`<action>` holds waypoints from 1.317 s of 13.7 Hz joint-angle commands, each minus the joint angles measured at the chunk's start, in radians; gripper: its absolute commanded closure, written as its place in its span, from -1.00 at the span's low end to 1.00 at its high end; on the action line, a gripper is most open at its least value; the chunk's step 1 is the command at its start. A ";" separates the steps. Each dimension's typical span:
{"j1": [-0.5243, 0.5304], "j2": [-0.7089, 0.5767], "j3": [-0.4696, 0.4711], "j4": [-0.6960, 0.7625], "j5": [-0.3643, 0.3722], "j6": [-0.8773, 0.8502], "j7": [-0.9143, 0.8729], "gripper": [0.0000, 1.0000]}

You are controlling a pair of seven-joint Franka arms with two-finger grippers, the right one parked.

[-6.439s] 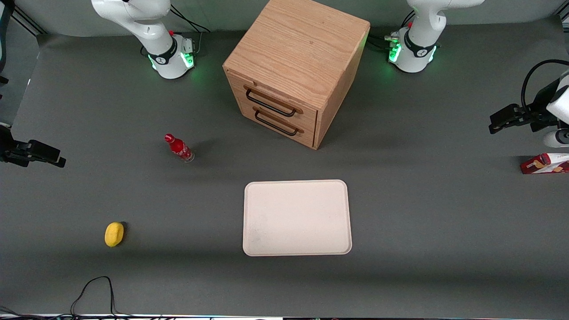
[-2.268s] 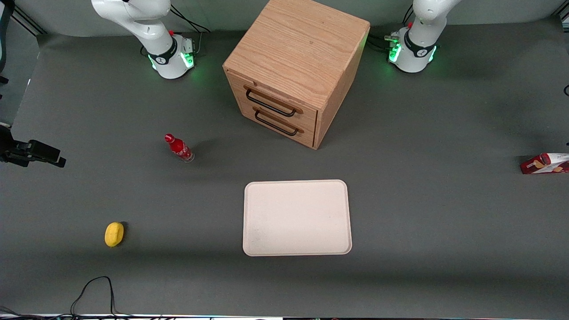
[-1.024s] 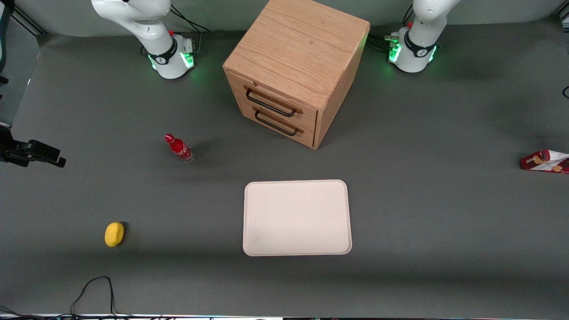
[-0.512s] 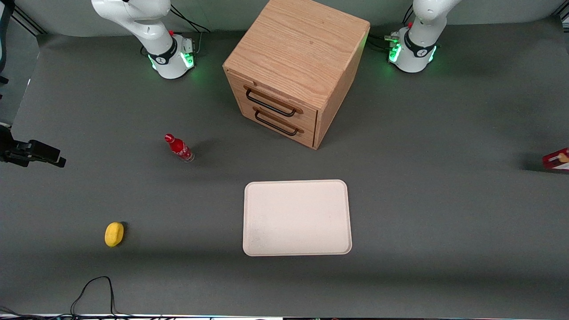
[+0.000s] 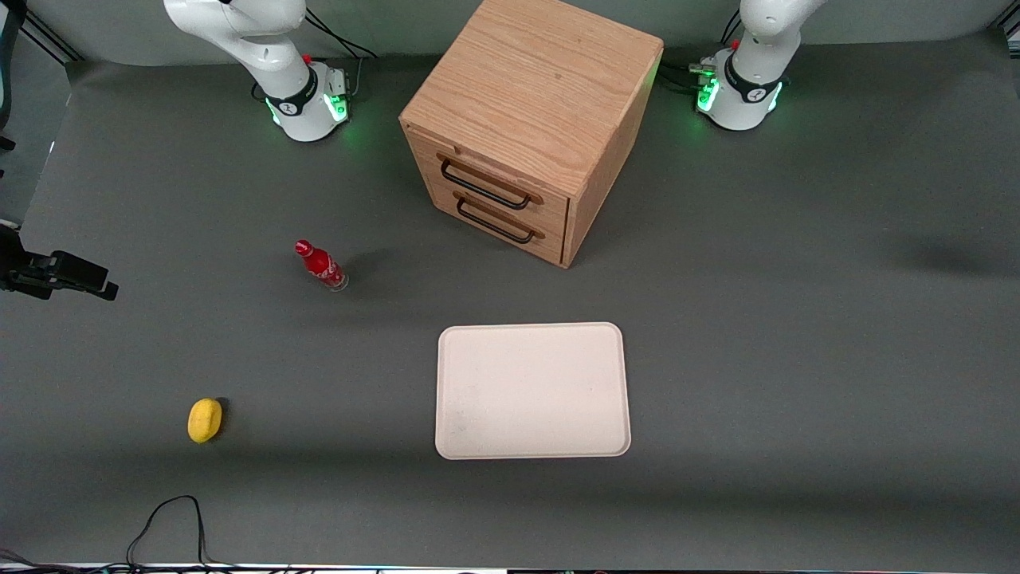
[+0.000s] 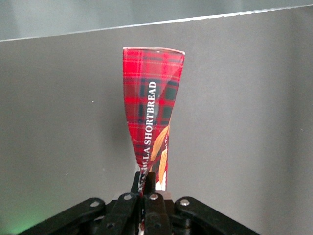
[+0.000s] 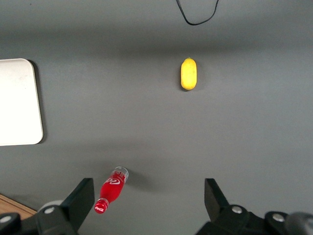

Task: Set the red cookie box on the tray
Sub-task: 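Lift the box upright and carry it toward the white tray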

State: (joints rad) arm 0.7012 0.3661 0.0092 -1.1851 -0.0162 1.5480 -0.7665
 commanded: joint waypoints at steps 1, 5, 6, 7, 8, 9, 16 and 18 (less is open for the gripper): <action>-0.008 -0.010 -0.023 0.116 -0.005 -0.101 0.033 1.00; -0.037 -0.049 -0.174 0.125 -0.004 -0.172 0.133 1.00; -0.039 -0.062 -0.225 0.125 -0.008 -0.174 0.147 1.00; -0.039 -0.068 -0.286 0.125 -0.004 -0.175 0.154 1.00; -0.040 -0.072 -0.351 0.125 0.004 -0.177 0.170 1.00; -0.060 -0.075 -0.407 0.125 0.034 -0.177 0.193 1.00; -0.484 -0.047 -0.442 0.124 0.094 -0.184 0.128 1.00; -0.580 -0.032 -0.440 0.127 0.096 -0.178 0.127 1.00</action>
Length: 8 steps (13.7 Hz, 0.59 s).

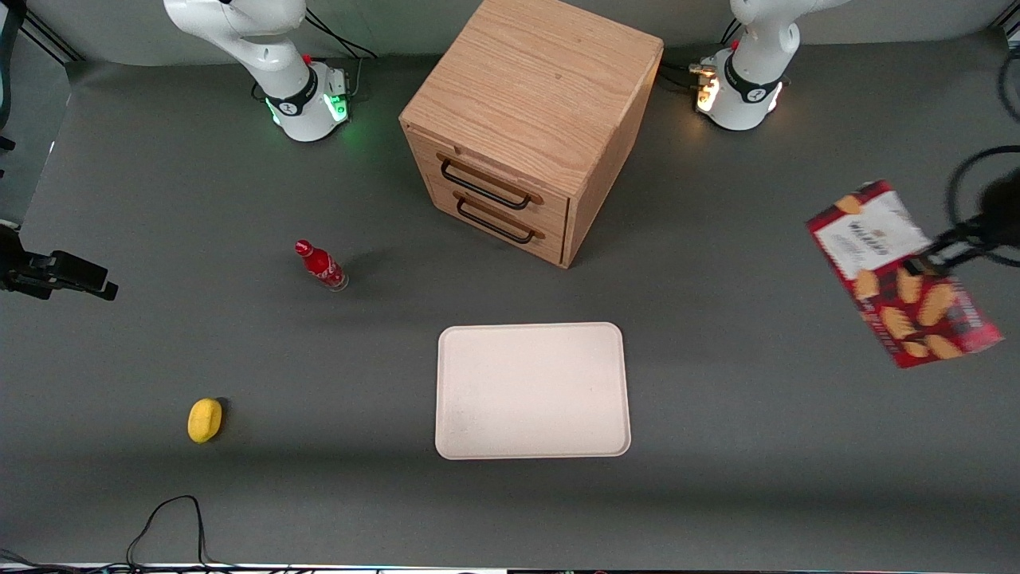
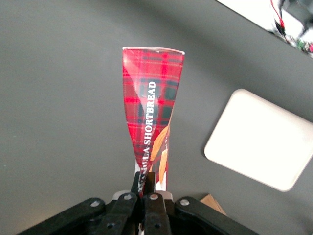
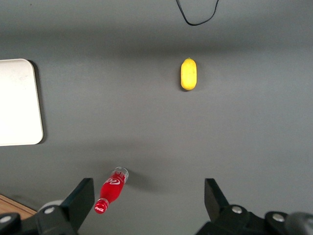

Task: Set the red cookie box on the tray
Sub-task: 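Lift the box upright and carry it toward the white tray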

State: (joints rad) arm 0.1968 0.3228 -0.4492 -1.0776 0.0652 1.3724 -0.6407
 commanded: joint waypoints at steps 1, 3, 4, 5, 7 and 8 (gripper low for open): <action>-0.127 0.015 0.020 0.019 0.018 0.005 0.001 1.00; -0.224 0.036 0.020 0.019 0.047 0.056 0.004 1.00; -0.272 0.050 0.021 0.018 0.062 0.062 0.006 1.00; -0.308 0.067 0.020 0.019 0.074 0.069 0.015 1.00; -0.368 0.090 0.020 0.024 0.087 0.111 0.091 1.00; -0.391 0.101 0.021 0.025 0.097 0.116 0.139 1.00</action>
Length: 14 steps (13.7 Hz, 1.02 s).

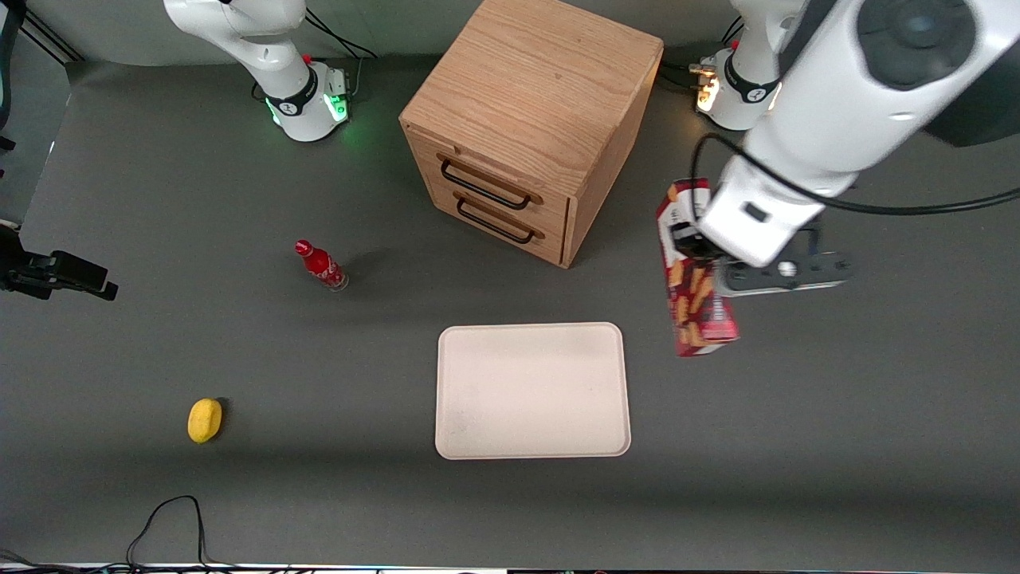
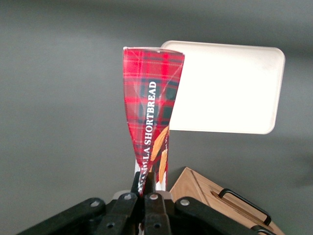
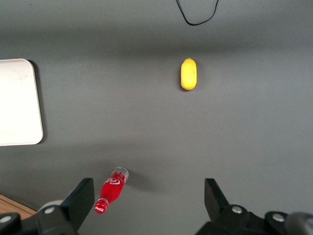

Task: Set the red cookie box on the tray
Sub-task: 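Lift the box upright and carry it toward the white tray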

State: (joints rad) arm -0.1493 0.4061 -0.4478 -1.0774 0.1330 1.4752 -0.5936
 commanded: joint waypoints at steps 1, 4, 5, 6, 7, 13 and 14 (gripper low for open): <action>-0.056 0.026 0.018 0.025 0.030 0.014 0.098 1.00; -0.096 0.054 0.023 0.024 0.031 0.020 0.089 1.00; -0.098 0.063 0.023 0.021 0.034 0.033 0.089 1.00; -0.099 0.083 0.023 0.019 0.036 0.042 0.081 1.00; -0.099 0.109 0.023 0.019 0.040 0.063 0.057 1.00; -0.099 0.308 0.024 -0.004 0.158 0.295 -0.087 1.00; -0.098 0.333 0.024 -0.027 0.187 0.336 -0.089 1.00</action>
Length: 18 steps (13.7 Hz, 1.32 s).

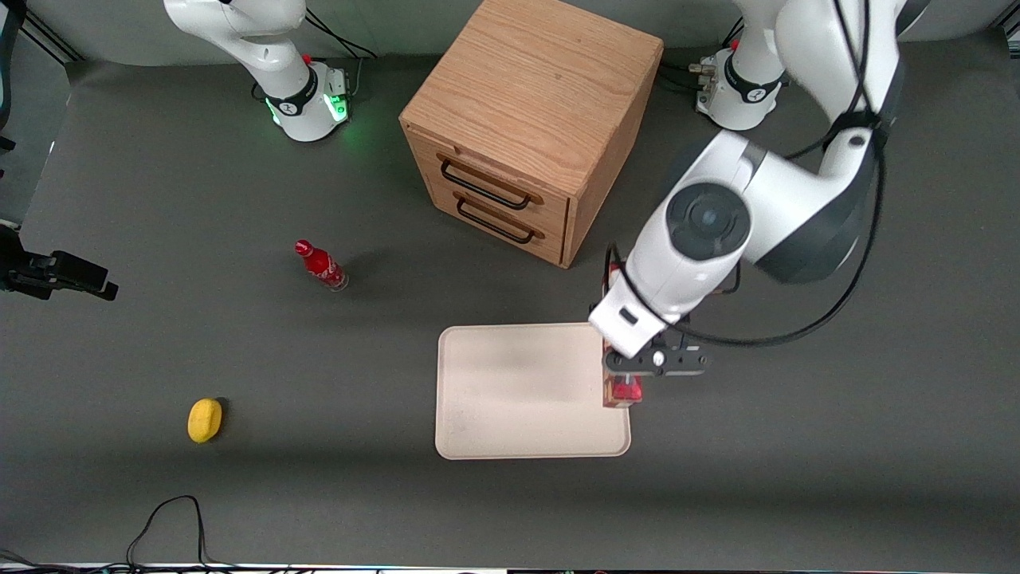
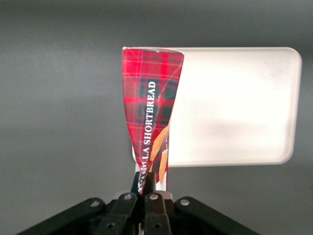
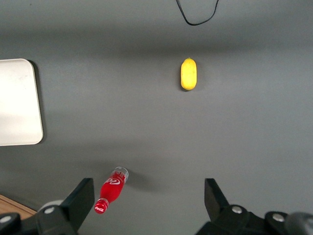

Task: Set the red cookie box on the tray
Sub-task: 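Lower the held box onto the white tray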

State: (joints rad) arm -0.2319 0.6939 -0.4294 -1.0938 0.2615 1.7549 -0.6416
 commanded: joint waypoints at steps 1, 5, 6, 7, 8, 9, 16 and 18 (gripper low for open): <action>-0.015 0.061 0.008 -0.046 0.074 0.111 -0.041 1.00; -0.043 0.125 0.073 -0.095 0.104 0.233 -0.043 1.00; -0.049 0.148 0.086 -0.097 0.105 0.270 -0.043 1.00; -0.061 0.167 0.106 -0.098 0.105 0.305 -0.049 1.00; -0.072 0.179 0.129 -0.098 0.107 0.323 -0.074 1.00; -0.090 0.188 0.142 -0.098 0.108 0.336 -0.108 1.00; -0.104 0.188 0.164 -0.097 0.111 0.342 -0.128 1.00; -0.103 0.190 0.166 -0.098 0.114 0.341 -0.127 -0.01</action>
State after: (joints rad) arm -0.3157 0.8904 -0.2844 -1.1922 0.3549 2.0923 -0.7411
